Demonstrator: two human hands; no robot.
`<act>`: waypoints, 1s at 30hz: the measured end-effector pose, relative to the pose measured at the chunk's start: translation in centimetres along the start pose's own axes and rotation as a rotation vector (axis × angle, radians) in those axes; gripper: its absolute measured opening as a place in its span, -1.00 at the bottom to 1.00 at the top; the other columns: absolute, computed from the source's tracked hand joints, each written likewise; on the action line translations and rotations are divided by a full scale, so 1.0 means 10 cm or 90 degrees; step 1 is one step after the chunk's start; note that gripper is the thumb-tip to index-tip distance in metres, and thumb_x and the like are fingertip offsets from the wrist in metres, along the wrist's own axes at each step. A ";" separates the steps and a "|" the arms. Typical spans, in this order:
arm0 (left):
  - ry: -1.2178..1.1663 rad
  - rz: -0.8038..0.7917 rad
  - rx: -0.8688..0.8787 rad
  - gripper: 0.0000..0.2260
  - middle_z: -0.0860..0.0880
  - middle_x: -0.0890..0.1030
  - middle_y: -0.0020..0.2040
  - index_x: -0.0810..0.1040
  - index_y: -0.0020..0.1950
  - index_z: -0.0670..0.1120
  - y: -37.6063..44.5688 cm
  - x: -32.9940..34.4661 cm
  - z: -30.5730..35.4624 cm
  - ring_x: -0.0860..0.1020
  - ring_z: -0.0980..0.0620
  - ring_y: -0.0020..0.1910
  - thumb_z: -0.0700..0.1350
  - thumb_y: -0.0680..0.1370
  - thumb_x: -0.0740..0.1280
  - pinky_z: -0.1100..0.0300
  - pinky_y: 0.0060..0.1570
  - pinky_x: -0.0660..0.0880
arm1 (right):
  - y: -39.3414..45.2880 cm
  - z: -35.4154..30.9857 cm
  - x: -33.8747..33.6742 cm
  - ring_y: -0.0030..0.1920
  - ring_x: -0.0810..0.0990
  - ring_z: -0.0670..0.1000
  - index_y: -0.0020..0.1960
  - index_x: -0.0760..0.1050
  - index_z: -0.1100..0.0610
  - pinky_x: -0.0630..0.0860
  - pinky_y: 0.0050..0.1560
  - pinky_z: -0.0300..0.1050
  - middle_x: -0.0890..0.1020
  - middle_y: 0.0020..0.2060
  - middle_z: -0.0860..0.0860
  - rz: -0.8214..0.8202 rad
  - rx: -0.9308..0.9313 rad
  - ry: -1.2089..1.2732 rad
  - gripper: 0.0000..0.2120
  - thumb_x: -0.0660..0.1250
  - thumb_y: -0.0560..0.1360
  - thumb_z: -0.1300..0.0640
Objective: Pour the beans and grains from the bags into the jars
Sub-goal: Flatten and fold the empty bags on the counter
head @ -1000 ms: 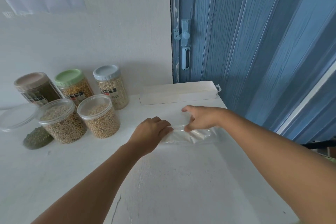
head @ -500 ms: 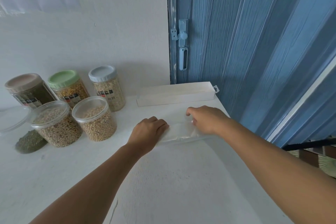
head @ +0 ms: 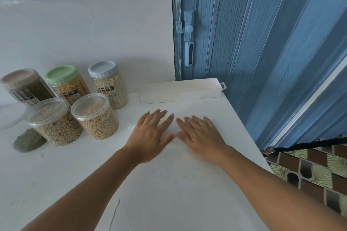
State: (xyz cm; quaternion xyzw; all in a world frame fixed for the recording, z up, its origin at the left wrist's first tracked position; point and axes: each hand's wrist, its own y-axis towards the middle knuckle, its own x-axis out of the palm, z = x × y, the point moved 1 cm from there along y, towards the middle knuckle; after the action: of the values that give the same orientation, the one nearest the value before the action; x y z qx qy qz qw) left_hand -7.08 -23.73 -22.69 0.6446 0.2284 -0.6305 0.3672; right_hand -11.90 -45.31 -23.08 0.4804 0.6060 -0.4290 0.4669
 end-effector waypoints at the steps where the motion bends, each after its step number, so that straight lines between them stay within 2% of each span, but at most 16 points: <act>1: 0.035 -0.047 0.006 -0.33 -0.02 0.17 0.69 0.06 0.71 0.11 -0.03 -0.01 -0.01 0.06 -0.07 0.68 0.40 0.67 -0.21 -0.05 0.65 -0.03 | 0.00 0.00 -0.01 0.67 -0.03 0.01 0.68 -0.06 -0.17 -0.16 0.64 0.11 0.10 0.67 -0.08 -0.005 0.001 0.003 -0.43 -0.21 0.71 -0.27; 2: 0.064 -0.088 0.006 -0.31 -0.03 0.09 0.71 -0.07 0.72 0.13 -0.05 -0.02 -0.03 -0.02 -0.07 0.70 0.42 0.65 -0.24 -0.06 0.65 -0.09 | 0.01 0.00 -0.01 0.67 -0.03 0.01 0.68 -0.07 -0.17 -0.16 0.64 0.11 0.09 0.67 -0.08 -0.008 0.001 0.009 -0.44 -0.20 0.71 -0.26; 4: 0.090 -0.119 0.003 -0.31 -0.06 0.06 0.71 -0.19 0.70 0.15 -0.08 0.00 -0.07 -0.01 -0.07 0.70 0.43 0.63 -0.29 -0.04 0.65 -0.07 | 0.01 -0.01 -0.01 0.67 -0.02 0.00 0.68 -0.07 -0.17 -0.16 0.64 0.10 0.09 0.67 -0.08 -0.014 0.006 0.018 -0.45 -0.18 0.72 -0.23; 9: 0.037 -0.099 0.003 -0.28 -0.02 0.20 0.68 -0.10 0.71 0.13 -0.08 0.04 -0.07 0.18 -0.02 0.65 0.42 0.61 -0.32 0.06 0.60 0.09 | 0.03 0.00 -0.05 0.66 0.00 0.01 0.68 -0.05 -0.17 -0.16 0.63 0.10 0.11 0.67 -0.08 -0.029 0.003 0.025 -0.45 -0.19 0.72 -0.23; 13: 0.008 -0.111 -0.015 -0.27 0.00 0.16 0.69 -0.09 0.71 0.14 -0.11 0.05 -0.06 0.13 0.00 0.67 0.42 0.59 -0.33 0.05 0.62 0.08 | 0.01 -0.01 -0.05 0.66 -0.01 0.02 0.69 -0.08 -0.17 -0.17 0.63 0.11 0.11 0.67 -0.06 -0.035 0.001 0.014 -0.45 -0.20 0.72 -0.23; 17: -0.030 -0.155 -0.037 -0.31 0.00 0.13 0.70 -0.09 0.70 0.17 -0.09 -0.01 -0.03 0.09 0.02 0.67 0.34 0.57 -0.30 0.08 0.58 0.04 | 0.01 -0.01 -0.07 0.67 -0.07 0.01 0.69 -0.13 -0.16 -0.21 0.63 0.11 0.04 0.68 -0.04 -0.058 0.002 0.026 -0.45 -0.16 0.72 -0.18; 19: -0.085 -0.221 -0.061 -0.33 0.00 0.12 0.71 -0.06 0.70 0.20 -0.04 -0.11 -0.06 0.10 0.00 0.66 0.30 0.57 -0.14 0.06 0.57 0.04 | 0.02 0.00 -0.11 0.67 -0.13 0.00 0.69 -0.19 -0.15 -0.24 0.62 0.10 -0.04 0.69 -0.04 -0.111 -0.002 0.046 -0.42 -0.12 0.71 -0.12; 20: -0.125 -0.256 -0.078 -0.36 0.00 0.14 0.70 -0.03 0.70 0.21 0.00 -0.19 -0.08 0.13 -0.02 0.65 0.26 0.62 0.00 0.05 0.56 0.07 | 0.03 0.01 -0.14 0.67 -0.14 0.00 0.68 -0.20 -0.16 -0.25 0.62 0.09 -0.06 0.69 -0.04 -0.136 -0.003 0.052 -0.40 -0.09 0.70 -0.10; 23: -0.197 -0.341 -0.086 -0.31 0.01 0.27 0.65 0.07 0.69 0.21 0.08 -0.44 -0.16 0.24 -0.02 0.60 0.10 0.65 0.36 0.07 0.53 0.16 | 0.04 0.04 -0.29 0.64 0.02 0.09 0.68 -0.21 -0.13 -0.07 0.61 0.08 0.08 0.67 0.01 -0.175 -0.022 0.031 -0.32 0.04 0.66 -0.08; 26: -0.173 -0.377 -0.095 -0.21 0.04 0.38 0.57 0.19 0.66 0.17 0.12 -0.55 -0.19 0.37 0.03 0.51 0.11 0.53 0.53 0.10 0.44 0.28 | 0.03 -0.03 -0.46 0.47 0.28 0.13 0.68 -0.26 -0.11 0.19 0.46 0.08 0.34 0.48 -0.01 -0.175 -0.046 -0.003 -0.18 0.22 0.64 -0.12; 28: -0.143 -0.404 -0.109 -0.17 0.02 0.45 0.50 0.22 0.64 0.13 0.13 -0.56 -0.16 0.45 -0.01 0.40 0.15 0.47 0.57 0.05 0.38 0.39 | 0.04 -0.08 -0.53 0.41 0.32 0.12 0.67 -0.27 -0.11 0.25 0.39 0.07 0.38 0.41 -0.02 -0.186 -0.062 -0.019 -0.10 0.31 0.61 -0.14; 30: -0.118 -0.426 -0.120 -0.18 -0.01 0.50 0.42 0.23 0.61 0.10 0.13 -0.57 -0.12 0.50 -0.03 0.25 0.17 0.46 0.57 0.02 0.27 0.47 | 0.05 -0.11 -0.56 0.45 0.30 0.12 0.67 -0.26 -0.09 0.25 0.42 0.07 0.36 0.46 -0.02 -0.212 -0.056 -0.012 -0.04 0.37 0.58 -0.15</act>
State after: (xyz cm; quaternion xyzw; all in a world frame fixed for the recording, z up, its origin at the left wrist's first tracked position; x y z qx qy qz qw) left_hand -5.89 -22.72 -16.92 0.4374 0.4497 -0.7478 0.2175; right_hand -11.04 -45.19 -17.41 0.3482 0.6909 -0.4778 0.4160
